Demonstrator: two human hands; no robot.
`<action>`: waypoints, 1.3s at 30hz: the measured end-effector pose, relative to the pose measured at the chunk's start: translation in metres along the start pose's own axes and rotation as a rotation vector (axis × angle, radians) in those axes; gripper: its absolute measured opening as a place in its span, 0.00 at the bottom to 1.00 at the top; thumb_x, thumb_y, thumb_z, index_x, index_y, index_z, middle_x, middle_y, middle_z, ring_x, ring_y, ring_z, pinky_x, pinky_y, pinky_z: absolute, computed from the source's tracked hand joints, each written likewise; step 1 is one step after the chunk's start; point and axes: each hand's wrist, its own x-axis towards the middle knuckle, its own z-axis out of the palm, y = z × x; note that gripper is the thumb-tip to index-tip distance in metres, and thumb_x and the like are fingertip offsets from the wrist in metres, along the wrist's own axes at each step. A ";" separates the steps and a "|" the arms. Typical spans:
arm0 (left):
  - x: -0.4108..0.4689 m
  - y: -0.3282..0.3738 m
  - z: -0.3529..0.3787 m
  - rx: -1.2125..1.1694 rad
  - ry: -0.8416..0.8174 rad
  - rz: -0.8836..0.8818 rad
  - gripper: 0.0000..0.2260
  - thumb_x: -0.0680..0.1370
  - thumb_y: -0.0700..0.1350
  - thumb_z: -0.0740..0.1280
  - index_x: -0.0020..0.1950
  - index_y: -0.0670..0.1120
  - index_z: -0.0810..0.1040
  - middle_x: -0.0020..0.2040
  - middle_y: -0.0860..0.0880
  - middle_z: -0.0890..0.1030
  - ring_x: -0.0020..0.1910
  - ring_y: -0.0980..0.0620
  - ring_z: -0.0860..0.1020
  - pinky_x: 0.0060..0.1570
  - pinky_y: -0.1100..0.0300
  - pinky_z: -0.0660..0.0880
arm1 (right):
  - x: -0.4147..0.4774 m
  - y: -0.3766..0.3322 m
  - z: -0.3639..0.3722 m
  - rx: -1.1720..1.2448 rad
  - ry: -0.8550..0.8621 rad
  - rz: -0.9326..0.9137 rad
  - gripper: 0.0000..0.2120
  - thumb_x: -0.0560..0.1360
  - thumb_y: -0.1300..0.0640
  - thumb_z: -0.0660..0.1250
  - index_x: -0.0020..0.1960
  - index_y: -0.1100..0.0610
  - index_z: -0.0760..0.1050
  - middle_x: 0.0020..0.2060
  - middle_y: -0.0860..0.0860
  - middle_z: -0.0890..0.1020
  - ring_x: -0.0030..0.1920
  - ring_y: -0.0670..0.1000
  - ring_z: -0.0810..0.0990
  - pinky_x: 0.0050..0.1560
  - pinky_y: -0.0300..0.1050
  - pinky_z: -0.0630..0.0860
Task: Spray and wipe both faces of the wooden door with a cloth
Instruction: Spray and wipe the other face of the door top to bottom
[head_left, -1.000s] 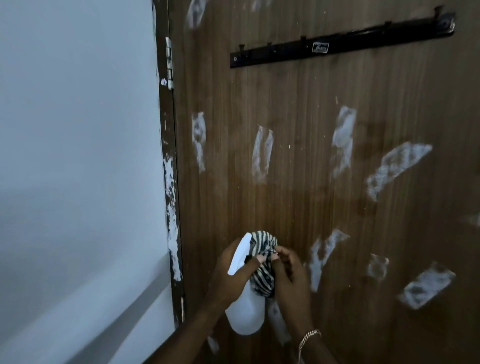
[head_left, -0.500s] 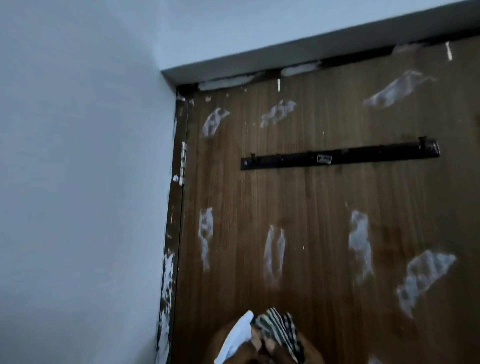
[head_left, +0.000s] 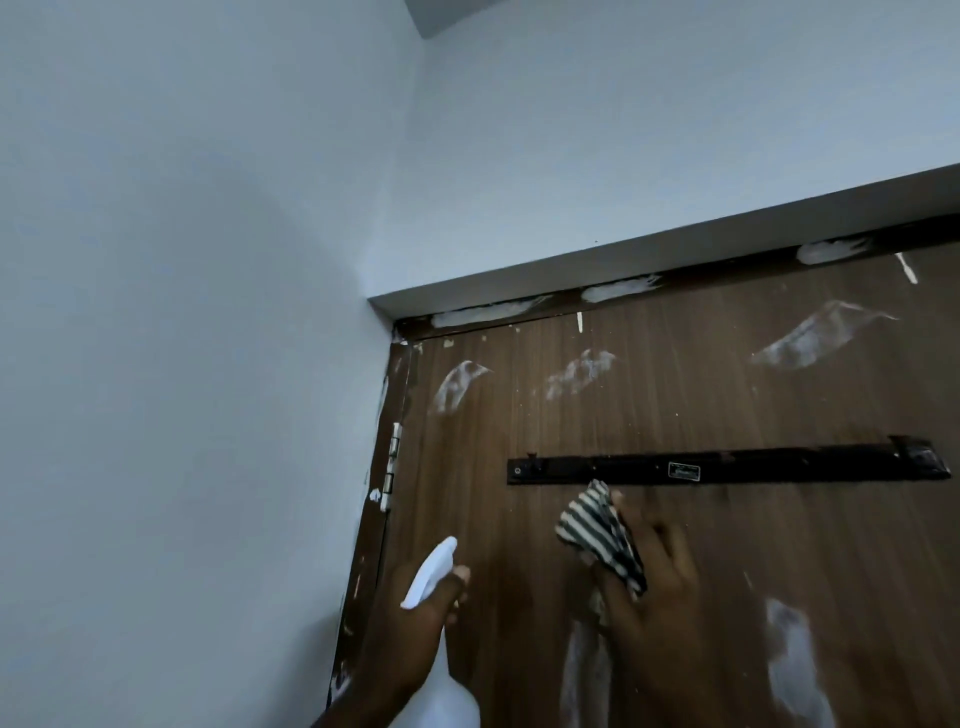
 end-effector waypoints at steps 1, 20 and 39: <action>0.012 0.008 0.001 0.074 -0.016 0.012 0.30 0.74 0.64 0.72 0.70 0.47 0.78 0.62 0.43 0.84 0.58 0.47 0.83 0.64 0.51 0.78 | 0.011 -0.003 0.001 -0.013 -0.024 -0.014 0.33 0.72 0.68 0.75 0.74 0.51 0.71 0.63 0.50 0.73 0.59 0.47 0.77 0.56 0.25 0.69; 0.127 0.093 -0.021 0.153 0.058 0.346 0.19 0.84 0.48 0.68 0.74 0.45 0.76 0.71 0.46 0.79 0.69 0.46 0.79 0.67 0.56 0.73 | 0.224 -0.017 0.096 -0.457 -0.061 -0.173 0.24 0.77 0.48 0.69 0.70 0.53 0.71 0.63 0.58 0.69 0.59 0.61 0.75 0.57 0.58 0.78; 0.168 0.074 -0.072 0.083 0.102 0.337 0.17 0.84 0.45 0.68 0.72 0.42 0.78 0.38 0.55 0.80 0.37 0.58 0.79 0.38 0.72 0.72 | 0.275 -0.026 0.186 -1.049 -0.352 -0.286 0.26 0.81 0.49 0.56 0.78 0.43 0.57 0.76 0.56 0.55 0.72 0.67 0.55 0.70 0.71 0.55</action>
